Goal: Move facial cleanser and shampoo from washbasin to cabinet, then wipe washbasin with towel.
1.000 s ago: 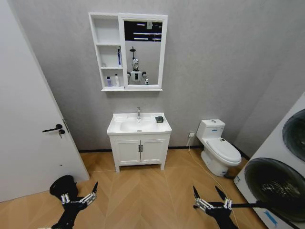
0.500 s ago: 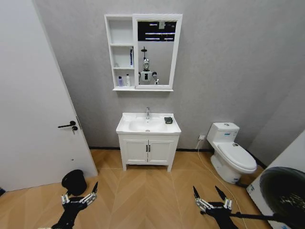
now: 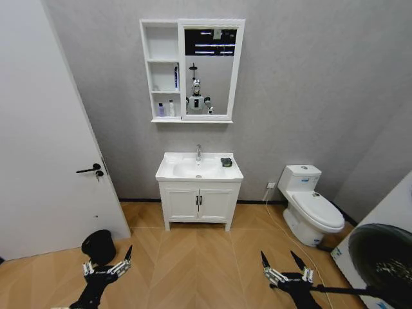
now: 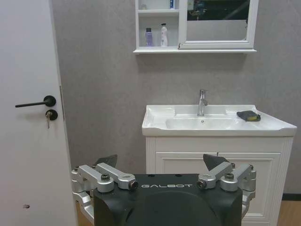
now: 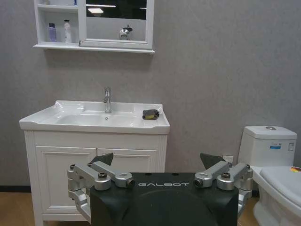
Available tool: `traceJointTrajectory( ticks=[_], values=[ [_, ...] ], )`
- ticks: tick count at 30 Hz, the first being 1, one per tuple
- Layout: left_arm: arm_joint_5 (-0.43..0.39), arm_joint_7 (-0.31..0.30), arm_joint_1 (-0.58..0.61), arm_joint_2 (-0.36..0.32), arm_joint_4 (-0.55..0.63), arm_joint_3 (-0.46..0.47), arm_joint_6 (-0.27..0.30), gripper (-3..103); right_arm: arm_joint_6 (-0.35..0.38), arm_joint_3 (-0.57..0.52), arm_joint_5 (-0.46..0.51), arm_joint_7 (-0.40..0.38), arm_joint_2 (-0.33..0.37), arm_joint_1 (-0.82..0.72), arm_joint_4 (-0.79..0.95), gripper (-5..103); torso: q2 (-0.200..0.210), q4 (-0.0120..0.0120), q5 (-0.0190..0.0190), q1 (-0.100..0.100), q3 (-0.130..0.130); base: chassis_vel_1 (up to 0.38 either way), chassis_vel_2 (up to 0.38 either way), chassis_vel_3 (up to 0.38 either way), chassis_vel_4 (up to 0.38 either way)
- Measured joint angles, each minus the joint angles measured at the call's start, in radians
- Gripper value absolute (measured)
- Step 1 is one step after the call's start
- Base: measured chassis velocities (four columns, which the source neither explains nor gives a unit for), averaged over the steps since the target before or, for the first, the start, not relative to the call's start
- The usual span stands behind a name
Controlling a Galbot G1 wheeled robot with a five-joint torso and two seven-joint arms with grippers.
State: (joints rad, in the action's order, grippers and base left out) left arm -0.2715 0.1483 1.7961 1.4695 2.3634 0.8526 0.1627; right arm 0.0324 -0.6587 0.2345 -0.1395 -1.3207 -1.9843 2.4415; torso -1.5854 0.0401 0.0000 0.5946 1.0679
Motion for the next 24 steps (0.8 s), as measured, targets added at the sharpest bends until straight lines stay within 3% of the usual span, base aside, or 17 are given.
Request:
traceJointTrajectory(
  ticks=[24],
  values=[
    [0.0, 0.0, 0.0, 0.0, 0.0, 0.0, 0.0, 100, 0.0, 0.0, 0.0, 0.0, 0.0, 0.0, 0.0, 100, 0.0, 0.0, 0.0, 0.0, 0.0, -0.004, -0.004, -0.003, -0.004]
  ],
)
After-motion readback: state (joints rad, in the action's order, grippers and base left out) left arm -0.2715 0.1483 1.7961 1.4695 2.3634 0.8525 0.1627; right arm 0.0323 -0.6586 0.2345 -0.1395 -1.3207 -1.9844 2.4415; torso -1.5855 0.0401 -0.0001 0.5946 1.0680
